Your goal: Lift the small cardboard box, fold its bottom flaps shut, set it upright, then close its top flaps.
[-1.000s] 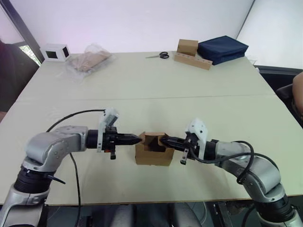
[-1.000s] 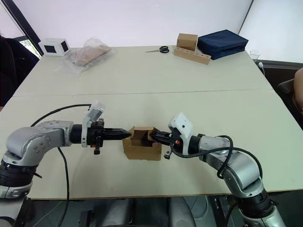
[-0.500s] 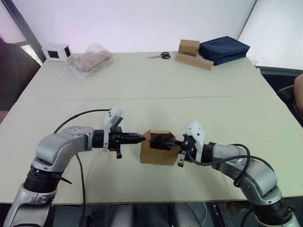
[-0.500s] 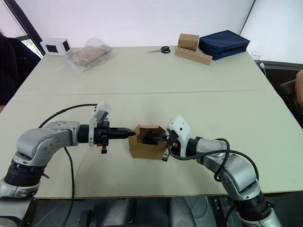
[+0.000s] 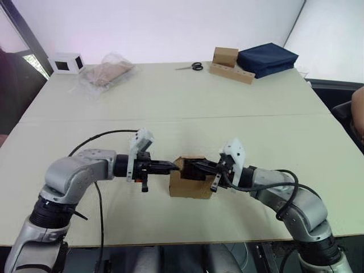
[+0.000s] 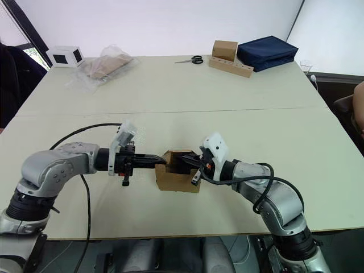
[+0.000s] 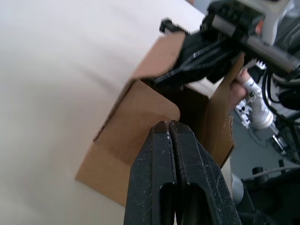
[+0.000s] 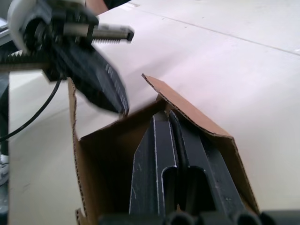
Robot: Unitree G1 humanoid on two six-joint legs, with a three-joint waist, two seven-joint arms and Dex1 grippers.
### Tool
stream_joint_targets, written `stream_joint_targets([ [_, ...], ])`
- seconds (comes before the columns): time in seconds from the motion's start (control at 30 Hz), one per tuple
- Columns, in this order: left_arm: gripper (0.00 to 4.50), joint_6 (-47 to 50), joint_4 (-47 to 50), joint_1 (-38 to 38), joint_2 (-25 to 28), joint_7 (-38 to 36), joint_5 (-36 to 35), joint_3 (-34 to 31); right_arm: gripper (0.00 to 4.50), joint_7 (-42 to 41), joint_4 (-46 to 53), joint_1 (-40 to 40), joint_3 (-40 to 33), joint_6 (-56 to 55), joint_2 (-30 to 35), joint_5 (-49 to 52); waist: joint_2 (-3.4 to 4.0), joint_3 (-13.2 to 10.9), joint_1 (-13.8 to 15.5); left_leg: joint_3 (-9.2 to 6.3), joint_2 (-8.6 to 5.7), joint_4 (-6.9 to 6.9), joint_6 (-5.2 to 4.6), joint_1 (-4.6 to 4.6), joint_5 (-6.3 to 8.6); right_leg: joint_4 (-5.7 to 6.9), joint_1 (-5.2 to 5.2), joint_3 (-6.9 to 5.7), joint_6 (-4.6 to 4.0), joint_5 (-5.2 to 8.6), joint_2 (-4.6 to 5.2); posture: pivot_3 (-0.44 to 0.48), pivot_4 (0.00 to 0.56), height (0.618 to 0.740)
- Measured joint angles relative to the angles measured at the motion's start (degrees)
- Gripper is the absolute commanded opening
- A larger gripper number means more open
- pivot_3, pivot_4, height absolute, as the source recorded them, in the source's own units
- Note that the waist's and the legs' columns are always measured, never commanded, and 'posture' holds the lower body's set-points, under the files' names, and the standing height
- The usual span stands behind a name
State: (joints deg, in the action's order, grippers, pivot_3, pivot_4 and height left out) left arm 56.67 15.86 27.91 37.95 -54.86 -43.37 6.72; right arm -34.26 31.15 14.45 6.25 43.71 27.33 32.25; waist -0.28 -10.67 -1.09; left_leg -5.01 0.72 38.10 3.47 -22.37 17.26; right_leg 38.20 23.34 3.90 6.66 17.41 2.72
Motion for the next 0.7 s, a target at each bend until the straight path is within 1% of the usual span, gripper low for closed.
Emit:
stream_joint_targets([
  [0.2,0.02,-1.4,-1.7,0.0,-2.5,1.1,2.0,1.1,0.00,0.0,0.0,-0.1,0.0,-0.2,0.4,0.0,0.00,0.0,0.0,0.00,0.00,0.00,0.00,0.00,0.00,0.00,0.00,0.00,0.00,0.00,0.00,0.000,0.150,0.740],
  [0.47,0.02,-2.4,-2.0,-0.1,-2.3,1.1,3.2,1.0,0.00,-1.8,0.3,-4.5,-2.1,1.5,4.6,1.6,0.00,0.0,0.0,0.00,0.00,0.00,-0.01,0.00,0.00,0.00,0.00,0.00,0.00,0.00,0.00,0.000,0.150,0.740],
  [0.7,0.02,-3.6,-2.0,-0.2,-2.3,0.4,4.4,1.5,0.00,-2.0,0.1,-4.4,-1.6,0.7,4.6,0.6,0.00,0.0,0.1,0.00,0.00,0.00,0.00,0.00,0.00,0.00,-0.01,0.00,0.00,0.00,0.00,0.000,0.150,0.740],
])
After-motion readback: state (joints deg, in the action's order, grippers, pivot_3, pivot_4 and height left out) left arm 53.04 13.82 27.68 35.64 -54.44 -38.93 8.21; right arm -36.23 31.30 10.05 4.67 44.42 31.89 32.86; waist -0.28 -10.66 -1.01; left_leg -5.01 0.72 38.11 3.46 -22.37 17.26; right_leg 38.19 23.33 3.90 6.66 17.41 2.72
